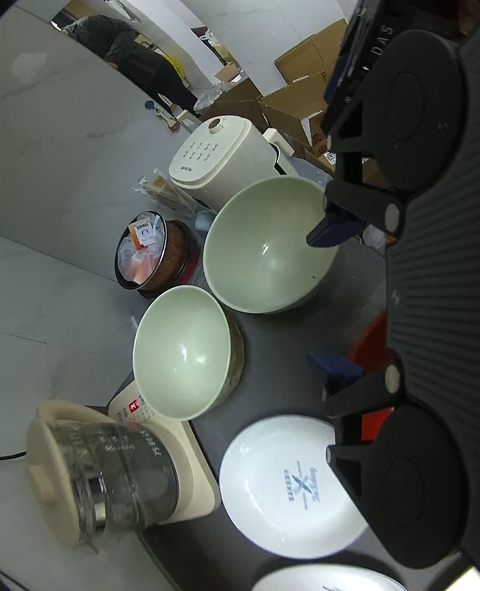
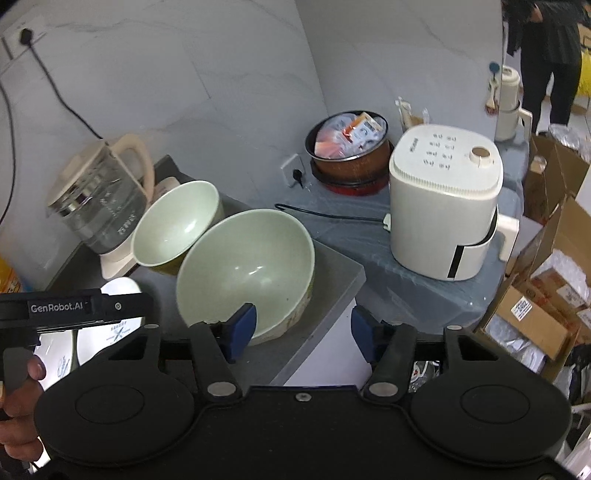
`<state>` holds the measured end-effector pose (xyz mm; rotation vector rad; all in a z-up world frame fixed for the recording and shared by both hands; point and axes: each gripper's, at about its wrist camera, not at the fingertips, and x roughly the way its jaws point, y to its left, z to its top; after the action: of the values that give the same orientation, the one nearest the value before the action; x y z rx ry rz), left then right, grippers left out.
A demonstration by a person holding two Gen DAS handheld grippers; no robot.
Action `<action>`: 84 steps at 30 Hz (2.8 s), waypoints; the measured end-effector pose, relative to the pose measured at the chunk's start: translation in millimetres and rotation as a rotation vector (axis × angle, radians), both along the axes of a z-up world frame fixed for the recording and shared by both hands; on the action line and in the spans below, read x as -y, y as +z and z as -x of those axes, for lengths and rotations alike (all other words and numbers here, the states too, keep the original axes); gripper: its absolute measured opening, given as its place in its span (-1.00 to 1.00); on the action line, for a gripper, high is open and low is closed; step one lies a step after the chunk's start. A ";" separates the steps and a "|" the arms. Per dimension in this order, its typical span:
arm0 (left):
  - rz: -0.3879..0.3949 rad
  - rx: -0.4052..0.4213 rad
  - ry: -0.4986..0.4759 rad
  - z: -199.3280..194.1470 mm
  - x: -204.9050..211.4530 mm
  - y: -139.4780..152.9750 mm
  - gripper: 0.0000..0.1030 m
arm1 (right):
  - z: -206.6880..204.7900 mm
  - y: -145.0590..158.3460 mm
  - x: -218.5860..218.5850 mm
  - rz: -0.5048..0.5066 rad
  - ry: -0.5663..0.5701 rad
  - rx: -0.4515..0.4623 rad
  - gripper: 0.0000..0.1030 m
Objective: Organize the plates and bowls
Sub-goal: 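Close both grippers on the rim of the larger cream bowl, then lift the cream bowl with both grippers and carry it over the red bowl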
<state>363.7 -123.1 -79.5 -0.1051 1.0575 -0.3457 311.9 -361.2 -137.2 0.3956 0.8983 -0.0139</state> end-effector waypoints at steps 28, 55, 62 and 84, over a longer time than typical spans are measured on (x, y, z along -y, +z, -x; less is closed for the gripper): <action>-0.003 -0.195 0.045 -81.5 28.6 -78.8 -0.75 | -68.5 -60.3 -8.5 -0.083 0.006 -0.138 -0.67; 0.079 -0.052 0.161 -4.2 -5.5 8.7 -0.84 | -3.8 26.9 -23.5 -0.072 0.142 0.060 -0.65; 0.085 -0.023 0.232 24.5 -26.3 21.6 -0.84 | 9.3 32.5 -41.5 -0.094 0.201 0.085 -0.65; 0.211 -0.110 0.573 84.0 -124.4 6.9 -0.85 | 30.5 15.9 -94.2 -0.240 0.287 0.002 -0.66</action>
<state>279.6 1.3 -72.5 -0.6086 1.0487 0.0718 281.4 -267.1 -121.3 0.4861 0.9517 0.3608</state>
